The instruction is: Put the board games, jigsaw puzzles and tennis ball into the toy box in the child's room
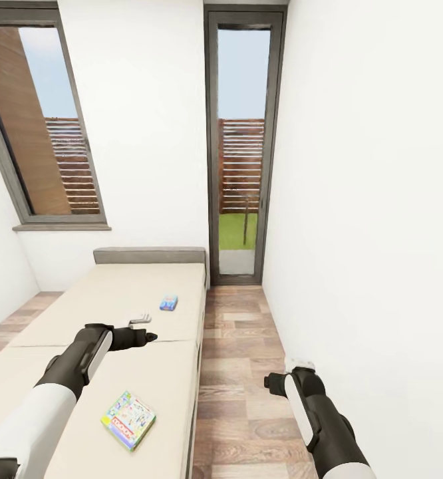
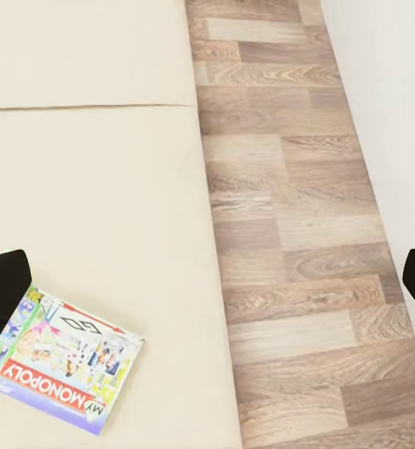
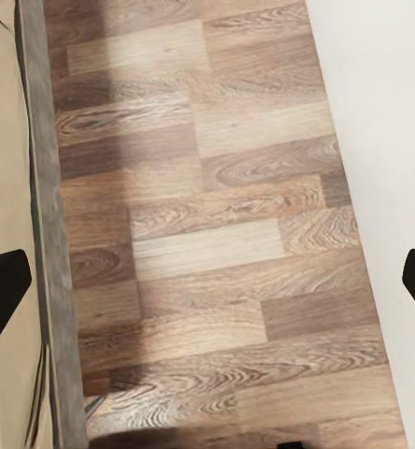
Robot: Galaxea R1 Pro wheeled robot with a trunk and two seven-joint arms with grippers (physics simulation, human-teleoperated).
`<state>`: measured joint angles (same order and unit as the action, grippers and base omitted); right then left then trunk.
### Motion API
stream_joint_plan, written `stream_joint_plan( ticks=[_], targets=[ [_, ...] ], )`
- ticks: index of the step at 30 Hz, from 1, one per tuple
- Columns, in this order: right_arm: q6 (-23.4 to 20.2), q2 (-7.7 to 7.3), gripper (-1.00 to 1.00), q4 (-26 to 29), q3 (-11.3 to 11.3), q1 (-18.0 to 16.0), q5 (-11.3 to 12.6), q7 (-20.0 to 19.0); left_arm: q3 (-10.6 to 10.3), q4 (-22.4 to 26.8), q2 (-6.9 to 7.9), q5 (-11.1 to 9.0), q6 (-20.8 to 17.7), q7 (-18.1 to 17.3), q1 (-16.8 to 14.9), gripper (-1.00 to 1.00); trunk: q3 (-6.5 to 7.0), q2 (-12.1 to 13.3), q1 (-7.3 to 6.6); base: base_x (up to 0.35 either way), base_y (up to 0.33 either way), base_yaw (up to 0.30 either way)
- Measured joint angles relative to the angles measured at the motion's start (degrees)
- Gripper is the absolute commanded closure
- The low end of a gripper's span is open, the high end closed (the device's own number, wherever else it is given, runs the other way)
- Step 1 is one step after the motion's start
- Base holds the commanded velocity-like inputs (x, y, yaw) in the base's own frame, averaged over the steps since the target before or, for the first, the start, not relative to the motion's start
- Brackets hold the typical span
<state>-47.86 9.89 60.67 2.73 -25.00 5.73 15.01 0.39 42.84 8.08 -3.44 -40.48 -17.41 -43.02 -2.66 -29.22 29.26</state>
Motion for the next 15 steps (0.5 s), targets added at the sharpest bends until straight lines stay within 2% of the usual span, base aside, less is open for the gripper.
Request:
stream_joint_plan(
  ticks=[7,15],
  targets=[
    [0.00,0.00,-1.00,0.00,0.00,0.00,-0.02,0.00,0.01,0.00,0.00,0.00,0.00,0.02,0.00,-1.00,0.00,0.00,-0.01,0.119,0.000,0.000],
    [0.00,0.00,-1.00,0.00,0.00,0.00,0.00,0.00,0.01,0.00,0.00,0.00,0.00,0.03,0.00,-1.00,0.00,0.00,0.00,0.030,0.000,0.000]
  ],
)
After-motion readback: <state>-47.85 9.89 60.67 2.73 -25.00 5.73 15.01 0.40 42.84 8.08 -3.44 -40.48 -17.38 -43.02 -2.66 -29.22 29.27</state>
